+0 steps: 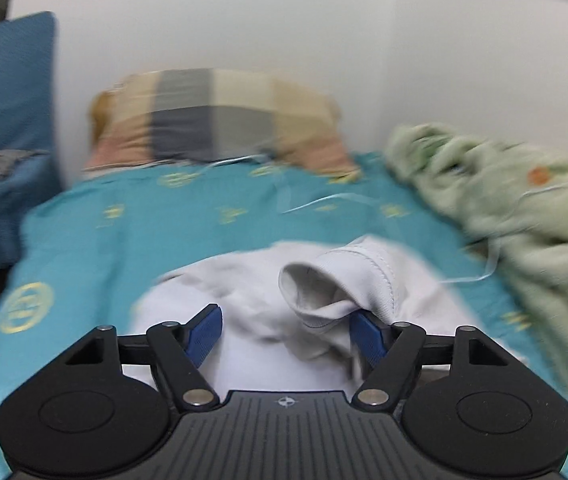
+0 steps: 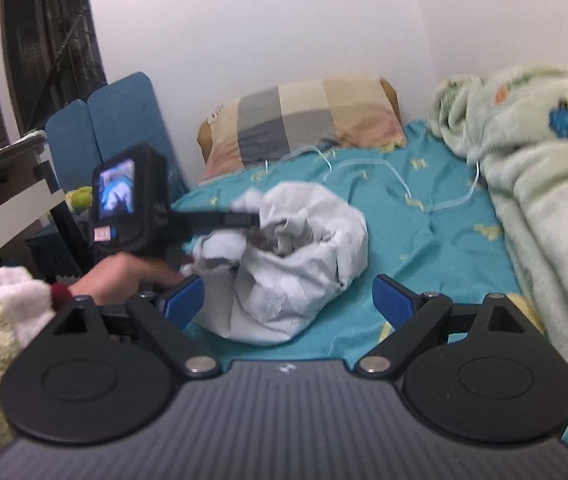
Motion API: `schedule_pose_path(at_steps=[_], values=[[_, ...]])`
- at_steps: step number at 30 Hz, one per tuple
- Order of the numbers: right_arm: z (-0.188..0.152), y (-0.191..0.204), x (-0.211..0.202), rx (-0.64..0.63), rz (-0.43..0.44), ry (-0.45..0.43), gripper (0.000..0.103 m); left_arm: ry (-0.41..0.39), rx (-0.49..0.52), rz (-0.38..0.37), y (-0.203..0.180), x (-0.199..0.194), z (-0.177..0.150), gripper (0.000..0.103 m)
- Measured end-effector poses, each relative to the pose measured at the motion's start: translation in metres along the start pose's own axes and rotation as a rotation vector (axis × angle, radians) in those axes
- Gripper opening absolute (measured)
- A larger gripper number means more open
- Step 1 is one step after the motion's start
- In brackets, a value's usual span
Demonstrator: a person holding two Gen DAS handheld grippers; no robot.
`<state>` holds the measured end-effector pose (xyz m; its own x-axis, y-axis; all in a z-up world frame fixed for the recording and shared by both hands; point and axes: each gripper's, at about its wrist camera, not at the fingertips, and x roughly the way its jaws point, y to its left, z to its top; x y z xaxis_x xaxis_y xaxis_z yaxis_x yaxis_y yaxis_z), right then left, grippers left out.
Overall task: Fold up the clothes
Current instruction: 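Grasp a shirt edge with the left gripper while the right gripper grasps another edge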
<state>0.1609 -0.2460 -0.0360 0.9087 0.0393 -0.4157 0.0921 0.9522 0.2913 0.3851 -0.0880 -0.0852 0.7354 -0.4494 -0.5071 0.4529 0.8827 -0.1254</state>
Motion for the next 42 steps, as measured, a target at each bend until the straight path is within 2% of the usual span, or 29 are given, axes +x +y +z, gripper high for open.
schedule_pose_path(at_steps=[1,2,3,4,5,8,11,19,25,30,31,33,36,39,42], values=[[0.000,-0.003,0.002,0.020,0.001,0.006,0.093,0.012,-0.009,-0.030,-0.002,0.005,0.001,0.062],[0.000,-0.005,0.004,0.037,0.002,0.007,0.093,0.027,-0.020,-0.056,-0.004,0.011,0.002,0.044],[0.000,-0.006,0.004,0.046,0.002,0.006,0.093,0.042,-0.031,-0.082,-0.007,0.016,0.003,0.034],[-0.001,-0.005,0.003,0.047,0.000,0.002,0.093,0.057,-0.042,-0.108,-0.009,0.022,0.004,0.017],[-0.001,-0.005,0.001,0.047,-0.002,-0.002,0.093,0.054,-0.042,-0.120,-0.014,0.022,0.004,0.012],[-0.001,-0.004,-0.003,0.036,-0.012,-0.016,0.093,-0.005,-0.023,-0.123,-0.033,0.001,0.005,0.008],[0.000,-0.005,-0.008,0.041,-0.016,-0.033,0.093,-0.072,-0.023,-0.143,-0.047,-0.038,0.008,0.006],[0.006,-0.009,-0.026,0.063,0.022,-0.067,0.093,-0.220,-0.032,-0.181,-0.075,-0.194,0.003,0.006],[-0.006,0.010,-0.025,0.089,0.172,0.070,0.092,-0.272,-0.075,-0.145,-0.078,-0.284,-0.040,0.006],[-0.024,0.035,-0.017,0.028,0.242,0.170,0.091,-0.310,-0.160,-0.118,-0.057,-0.322,-0.071,0.006],[-0.026,0.038,-0.016,0.024,0.247,0.181,0.079,-0.312,-0.186,-0.118,-0.051,-0.327,-0.076,0.006],[-0.028,0.041,-0.014,0.024,0.249,0.197,0.065,-0.309,-0.229,-0.119,-0.039,-0.330,-0.086,0.006],[-0.029,0.034,-0.015,0.061,0.225,0.206,0.025,-0.279,-0.268,-0.107,-0.023,-0.322,-0.098,0.006],[-0.024,0.025,-0.026,0.088,0.174,0.152,0.016,-0.235,-0.299,-0.099,-0.009,-0.307,-0.104,0.007],[-0.012,0.013,-0.040,0.148,0.161,0.067,0.013,-0.207,-0.307,-0.097,-0.002,-0.297,-0.108,0.008]])
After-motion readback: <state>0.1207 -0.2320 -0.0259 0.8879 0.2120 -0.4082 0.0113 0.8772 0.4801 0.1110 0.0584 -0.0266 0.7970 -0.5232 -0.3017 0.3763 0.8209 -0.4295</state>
